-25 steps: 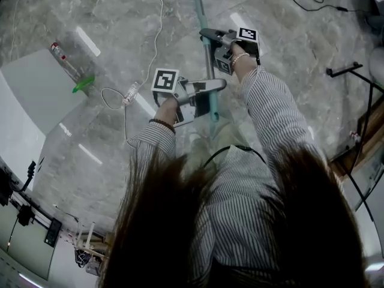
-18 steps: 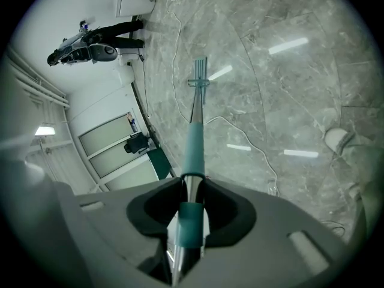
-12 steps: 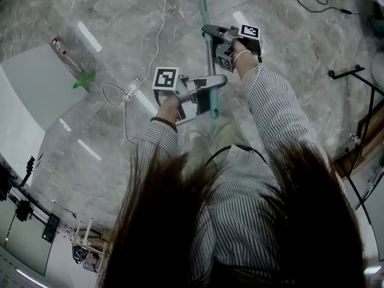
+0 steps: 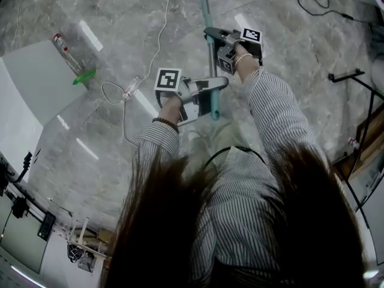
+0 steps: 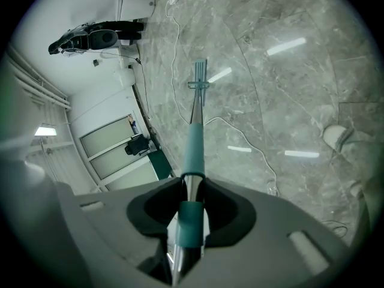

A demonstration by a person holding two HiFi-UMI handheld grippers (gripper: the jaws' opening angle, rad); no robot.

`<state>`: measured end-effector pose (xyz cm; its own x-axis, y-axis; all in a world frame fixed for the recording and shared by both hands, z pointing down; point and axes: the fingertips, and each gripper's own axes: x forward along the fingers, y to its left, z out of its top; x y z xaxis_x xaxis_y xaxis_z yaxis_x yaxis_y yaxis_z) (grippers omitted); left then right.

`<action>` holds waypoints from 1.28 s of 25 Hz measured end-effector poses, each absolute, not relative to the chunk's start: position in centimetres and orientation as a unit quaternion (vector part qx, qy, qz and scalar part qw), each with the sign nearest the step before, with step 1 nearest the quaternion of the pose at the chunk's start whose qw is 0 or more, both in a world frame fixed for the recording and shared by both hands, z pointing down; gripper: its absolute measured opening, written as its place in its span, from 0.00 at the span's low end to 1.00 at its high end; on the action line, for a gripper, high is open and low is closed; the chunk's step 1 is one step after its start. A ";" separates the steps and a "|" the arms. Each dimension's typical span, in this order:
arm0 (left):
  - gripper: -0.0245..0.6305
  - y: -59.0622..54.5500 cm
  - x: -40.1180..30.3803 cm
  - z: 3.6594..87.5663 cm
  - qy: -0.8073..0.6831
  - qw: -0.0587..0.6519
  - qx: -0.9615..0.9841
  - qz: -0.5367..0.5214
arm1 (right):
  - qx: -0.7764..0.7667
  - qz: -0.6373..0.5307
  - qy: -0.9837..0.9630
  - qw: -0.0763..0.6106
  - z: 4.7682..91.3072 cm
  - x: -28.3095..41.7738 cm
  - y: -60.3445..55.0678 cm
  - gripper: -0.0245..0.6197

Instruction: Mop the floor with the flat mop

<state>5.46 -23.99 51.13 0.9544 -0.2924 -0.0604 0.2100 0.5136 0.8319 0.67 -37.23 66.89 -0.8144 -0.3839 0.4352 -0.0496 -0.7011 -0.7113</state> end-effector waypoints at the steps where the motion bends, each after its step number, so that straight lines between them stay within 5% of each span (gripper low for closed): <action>1: 0.21 -23.8 5.6 51.1 -0.044 0.869 0.471 -0.145 | -0.290 -0.876 0.374 0.097 66.9 0.8 -37.1 0.21; 18: 0.21 -16.2 7.9 49.9 -0.024 0.868 0.476 -0.138 | -0.291 -0.875 0.376 0.096 66.1 2.7 -29.4 0.21; 32: 0.21 3.9 6.7 49.2 -0.001 0.872 0.480 -0.095 | -0.280 -0.881 0.377 0.063 65.4 2.2 -9.6 0.21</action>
<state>6.75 3.86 49.15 0.9818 -0.1671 -0.0907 0.1661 0.5215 0.8370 2.25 -9.55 65.39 -0.8350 -0.3222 0.4461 -0.1005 -0.7078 -0.6992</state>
